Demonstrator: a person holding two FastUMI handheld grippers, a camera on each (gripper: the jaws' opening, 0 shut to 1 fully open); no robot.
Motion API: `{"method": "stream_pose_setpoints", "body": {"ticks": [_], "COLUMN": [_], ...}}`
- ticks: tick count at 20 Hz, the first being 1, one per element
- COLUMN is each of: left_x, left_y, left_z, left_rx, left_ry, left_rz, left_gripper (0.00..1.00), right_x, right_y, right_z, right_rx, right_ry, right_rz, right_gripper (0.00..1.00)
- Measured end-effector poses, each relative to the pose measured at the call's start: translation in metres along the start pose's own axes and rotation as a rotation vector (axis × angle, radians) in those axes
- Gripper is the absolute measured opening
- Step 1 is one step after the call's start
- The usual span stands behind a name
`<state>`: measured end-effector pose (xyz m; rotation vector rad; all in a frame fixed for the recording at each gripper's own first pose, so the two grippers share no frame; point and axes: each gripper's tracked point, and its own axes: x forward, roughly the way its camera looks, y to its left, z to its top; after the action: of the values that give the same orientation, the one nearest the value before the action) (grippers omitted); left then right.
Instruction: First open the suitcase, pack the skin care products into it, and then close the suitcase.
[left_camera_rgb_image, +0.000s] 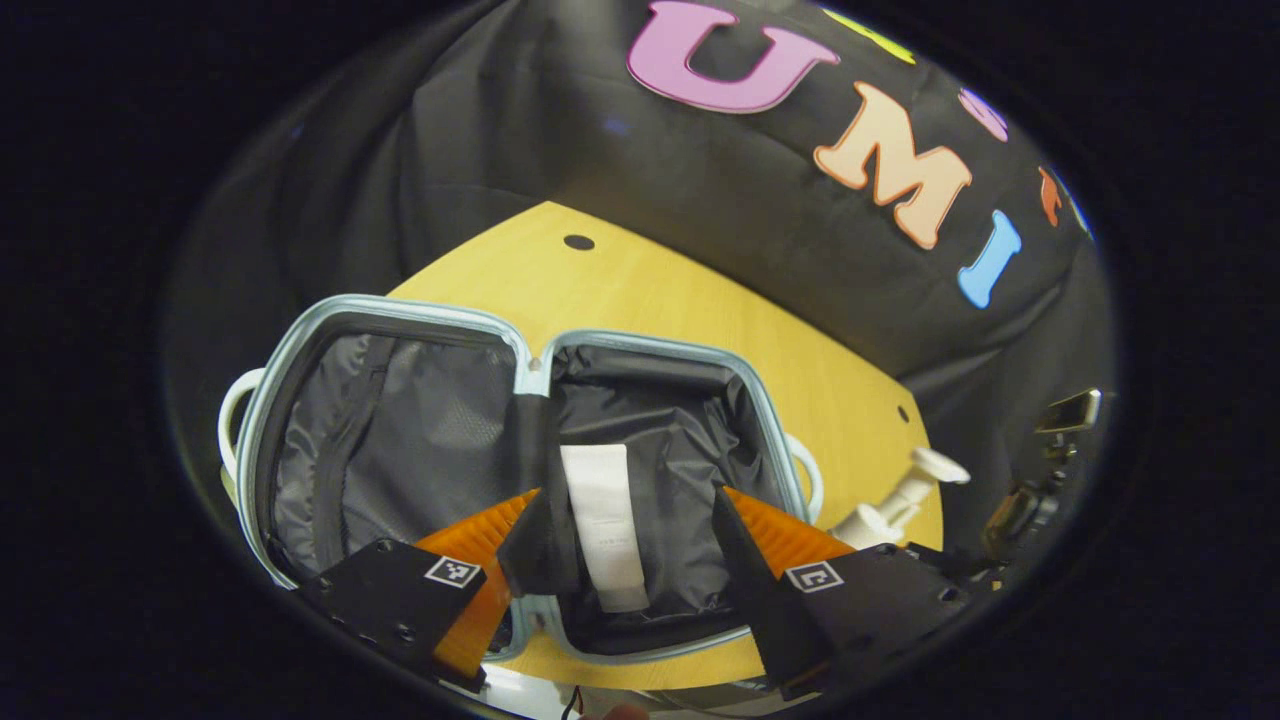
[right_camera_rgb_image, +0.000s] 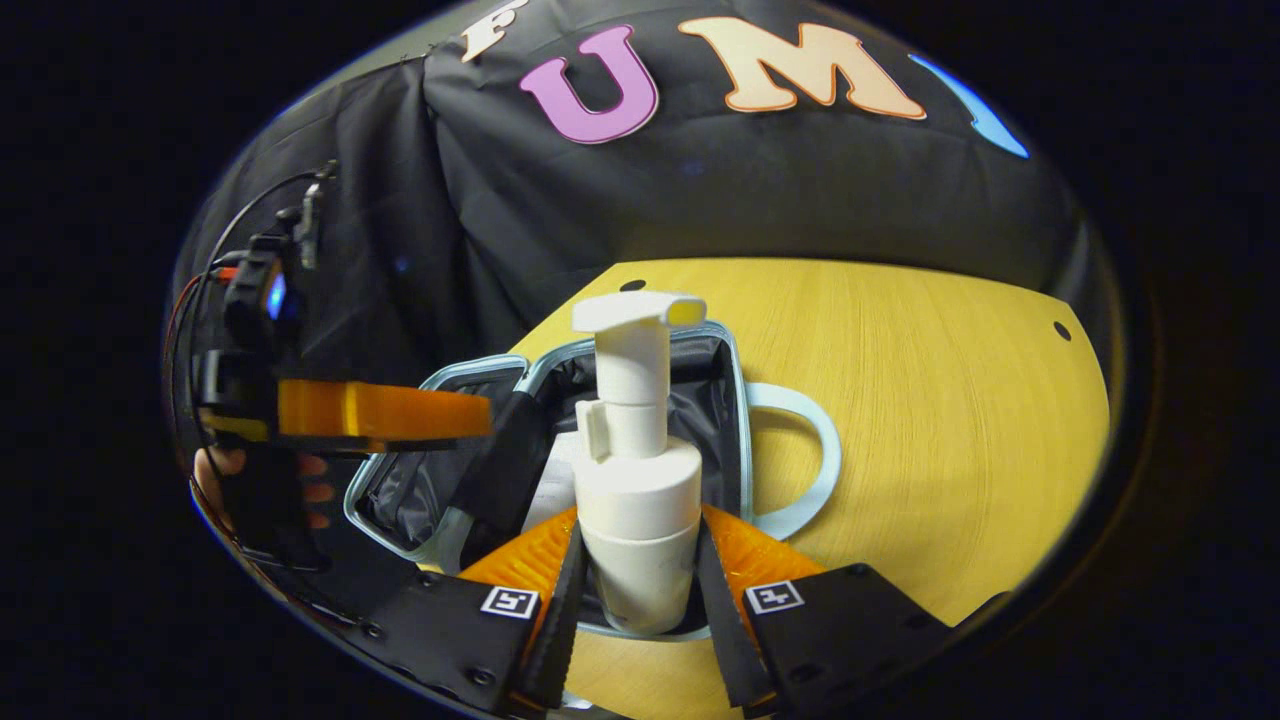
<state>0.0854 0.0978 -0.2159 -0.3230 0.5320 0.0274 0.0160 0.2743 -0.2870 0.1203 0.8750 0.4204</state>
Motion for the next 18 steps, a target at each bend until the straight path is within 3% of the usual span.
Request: {"method": "stream_pose_setpoints", "body": {"ticks": [5, 8, 13, 16, 18], "left_x": [-0.052, -0.076, -0.100, -0.105, -0.101], "left_y": [0.051, 0.113, 0.223, 0.271, 0.294], "left_z": [0.034, 0.045, 0.026, 0.013, 0.004], "left_rx": [-0.068, -0.134, -0.241, -0.302, -0.339], "left_ry": [-0.113, -0.179, -0.203, -0.211, -0.206], "left_rz": [0.047, 0.149, 0.352, 0.418, 0.449], "left_gripper": [0.94, 0.94, 0.94, 0.94, 0.94], "right_x": [0.036, 0.052, 0.063, 0.058, 0.047], "right_y": [-0.001, -0.002, 0.003, 0.008, 0.014], "right_z": [-0.010, -0.024, -0.029, -0.022, -0.013], "right_rx": [-0.016, -0.059, -0.067, -0.040, -0.026], "right_ry": [0.049, 0.089, 0.104, 0.077, 0.045], "right_rz": [-0.023, -0.043, -0.046, -0.020, 0.009], "right_gripper": [0.59, 0.58, 0.58, 0.61, 0.75]}}
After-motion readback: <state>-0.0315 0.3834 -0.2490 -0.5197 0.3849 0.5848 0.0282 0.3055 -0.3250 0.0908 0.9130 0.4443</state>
